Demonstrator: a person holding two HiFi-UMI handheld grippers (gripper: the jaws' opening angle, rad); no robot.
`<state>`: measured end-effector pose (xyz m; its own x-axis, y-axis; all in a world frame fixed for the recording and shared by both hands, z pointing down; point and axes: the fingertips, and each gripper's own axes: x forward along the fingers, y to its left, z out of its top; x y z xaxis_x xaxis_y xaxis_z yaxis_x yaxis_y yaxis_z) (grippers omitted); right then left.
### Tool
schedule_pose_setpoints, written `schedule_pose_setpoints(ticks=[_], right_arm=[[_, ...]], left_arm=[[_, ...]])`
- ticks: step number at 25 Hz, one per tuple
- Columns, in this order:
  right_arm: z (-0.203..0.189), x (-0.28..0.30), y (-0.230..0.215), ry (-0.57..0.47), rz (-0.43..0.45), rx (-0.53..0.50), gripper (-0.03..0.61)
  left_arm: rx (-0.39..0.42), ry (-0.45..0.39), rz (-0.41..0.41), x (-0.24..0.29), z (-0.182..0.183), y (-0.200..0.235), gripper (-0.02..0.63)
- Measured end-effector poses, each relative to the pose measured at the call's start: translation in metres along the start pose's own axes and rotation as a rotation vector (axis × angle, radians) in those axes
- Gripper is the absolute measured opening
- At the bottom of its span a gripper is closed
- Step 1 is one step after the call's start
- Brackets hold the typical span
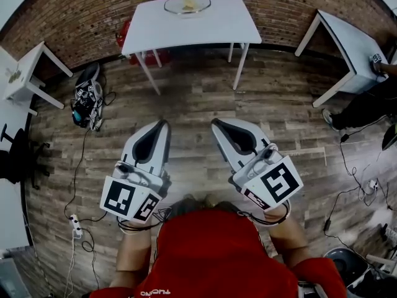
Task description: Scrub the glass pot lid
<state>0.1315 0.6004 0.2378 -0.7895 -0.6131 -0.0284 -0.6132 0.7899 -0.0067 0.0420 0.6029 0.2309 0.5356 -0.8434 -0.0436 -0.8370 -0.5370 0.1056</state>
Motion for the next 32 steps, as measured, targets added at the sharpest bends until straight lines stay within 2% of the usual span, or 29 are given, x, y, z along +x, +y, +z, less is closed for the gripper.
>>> schedule_pose_setpoints(ticks=[8, 15, 21, 32], right_arm=[[0.004, -0.001, -0.035, -0.006, -0.017, -0.001, 0.029], [0.002, 0.031, -0.058, -0.002, -0.021, -0.012, 0.029], [0.000, 0.086, -0.098, -0.005, -0.044, -0.026, 0.029], [-0.002, 0.228, -0.165, 0.022, -0.103, -0.016, 0.029]], left_arm=[[0.007, -0.008, 0.032, 0.019, 0.004, 0.006, 0.017], [0.011, -0.024, 0.044, 0.041, 0.006, 0.041, 0.017], [0.022, -0.034, 0.040, 0.082, 0.006, 0.093, 0.017], [0.040, -0.042, -0.008, 0.166, 0.026, 0.235, 0.017]])
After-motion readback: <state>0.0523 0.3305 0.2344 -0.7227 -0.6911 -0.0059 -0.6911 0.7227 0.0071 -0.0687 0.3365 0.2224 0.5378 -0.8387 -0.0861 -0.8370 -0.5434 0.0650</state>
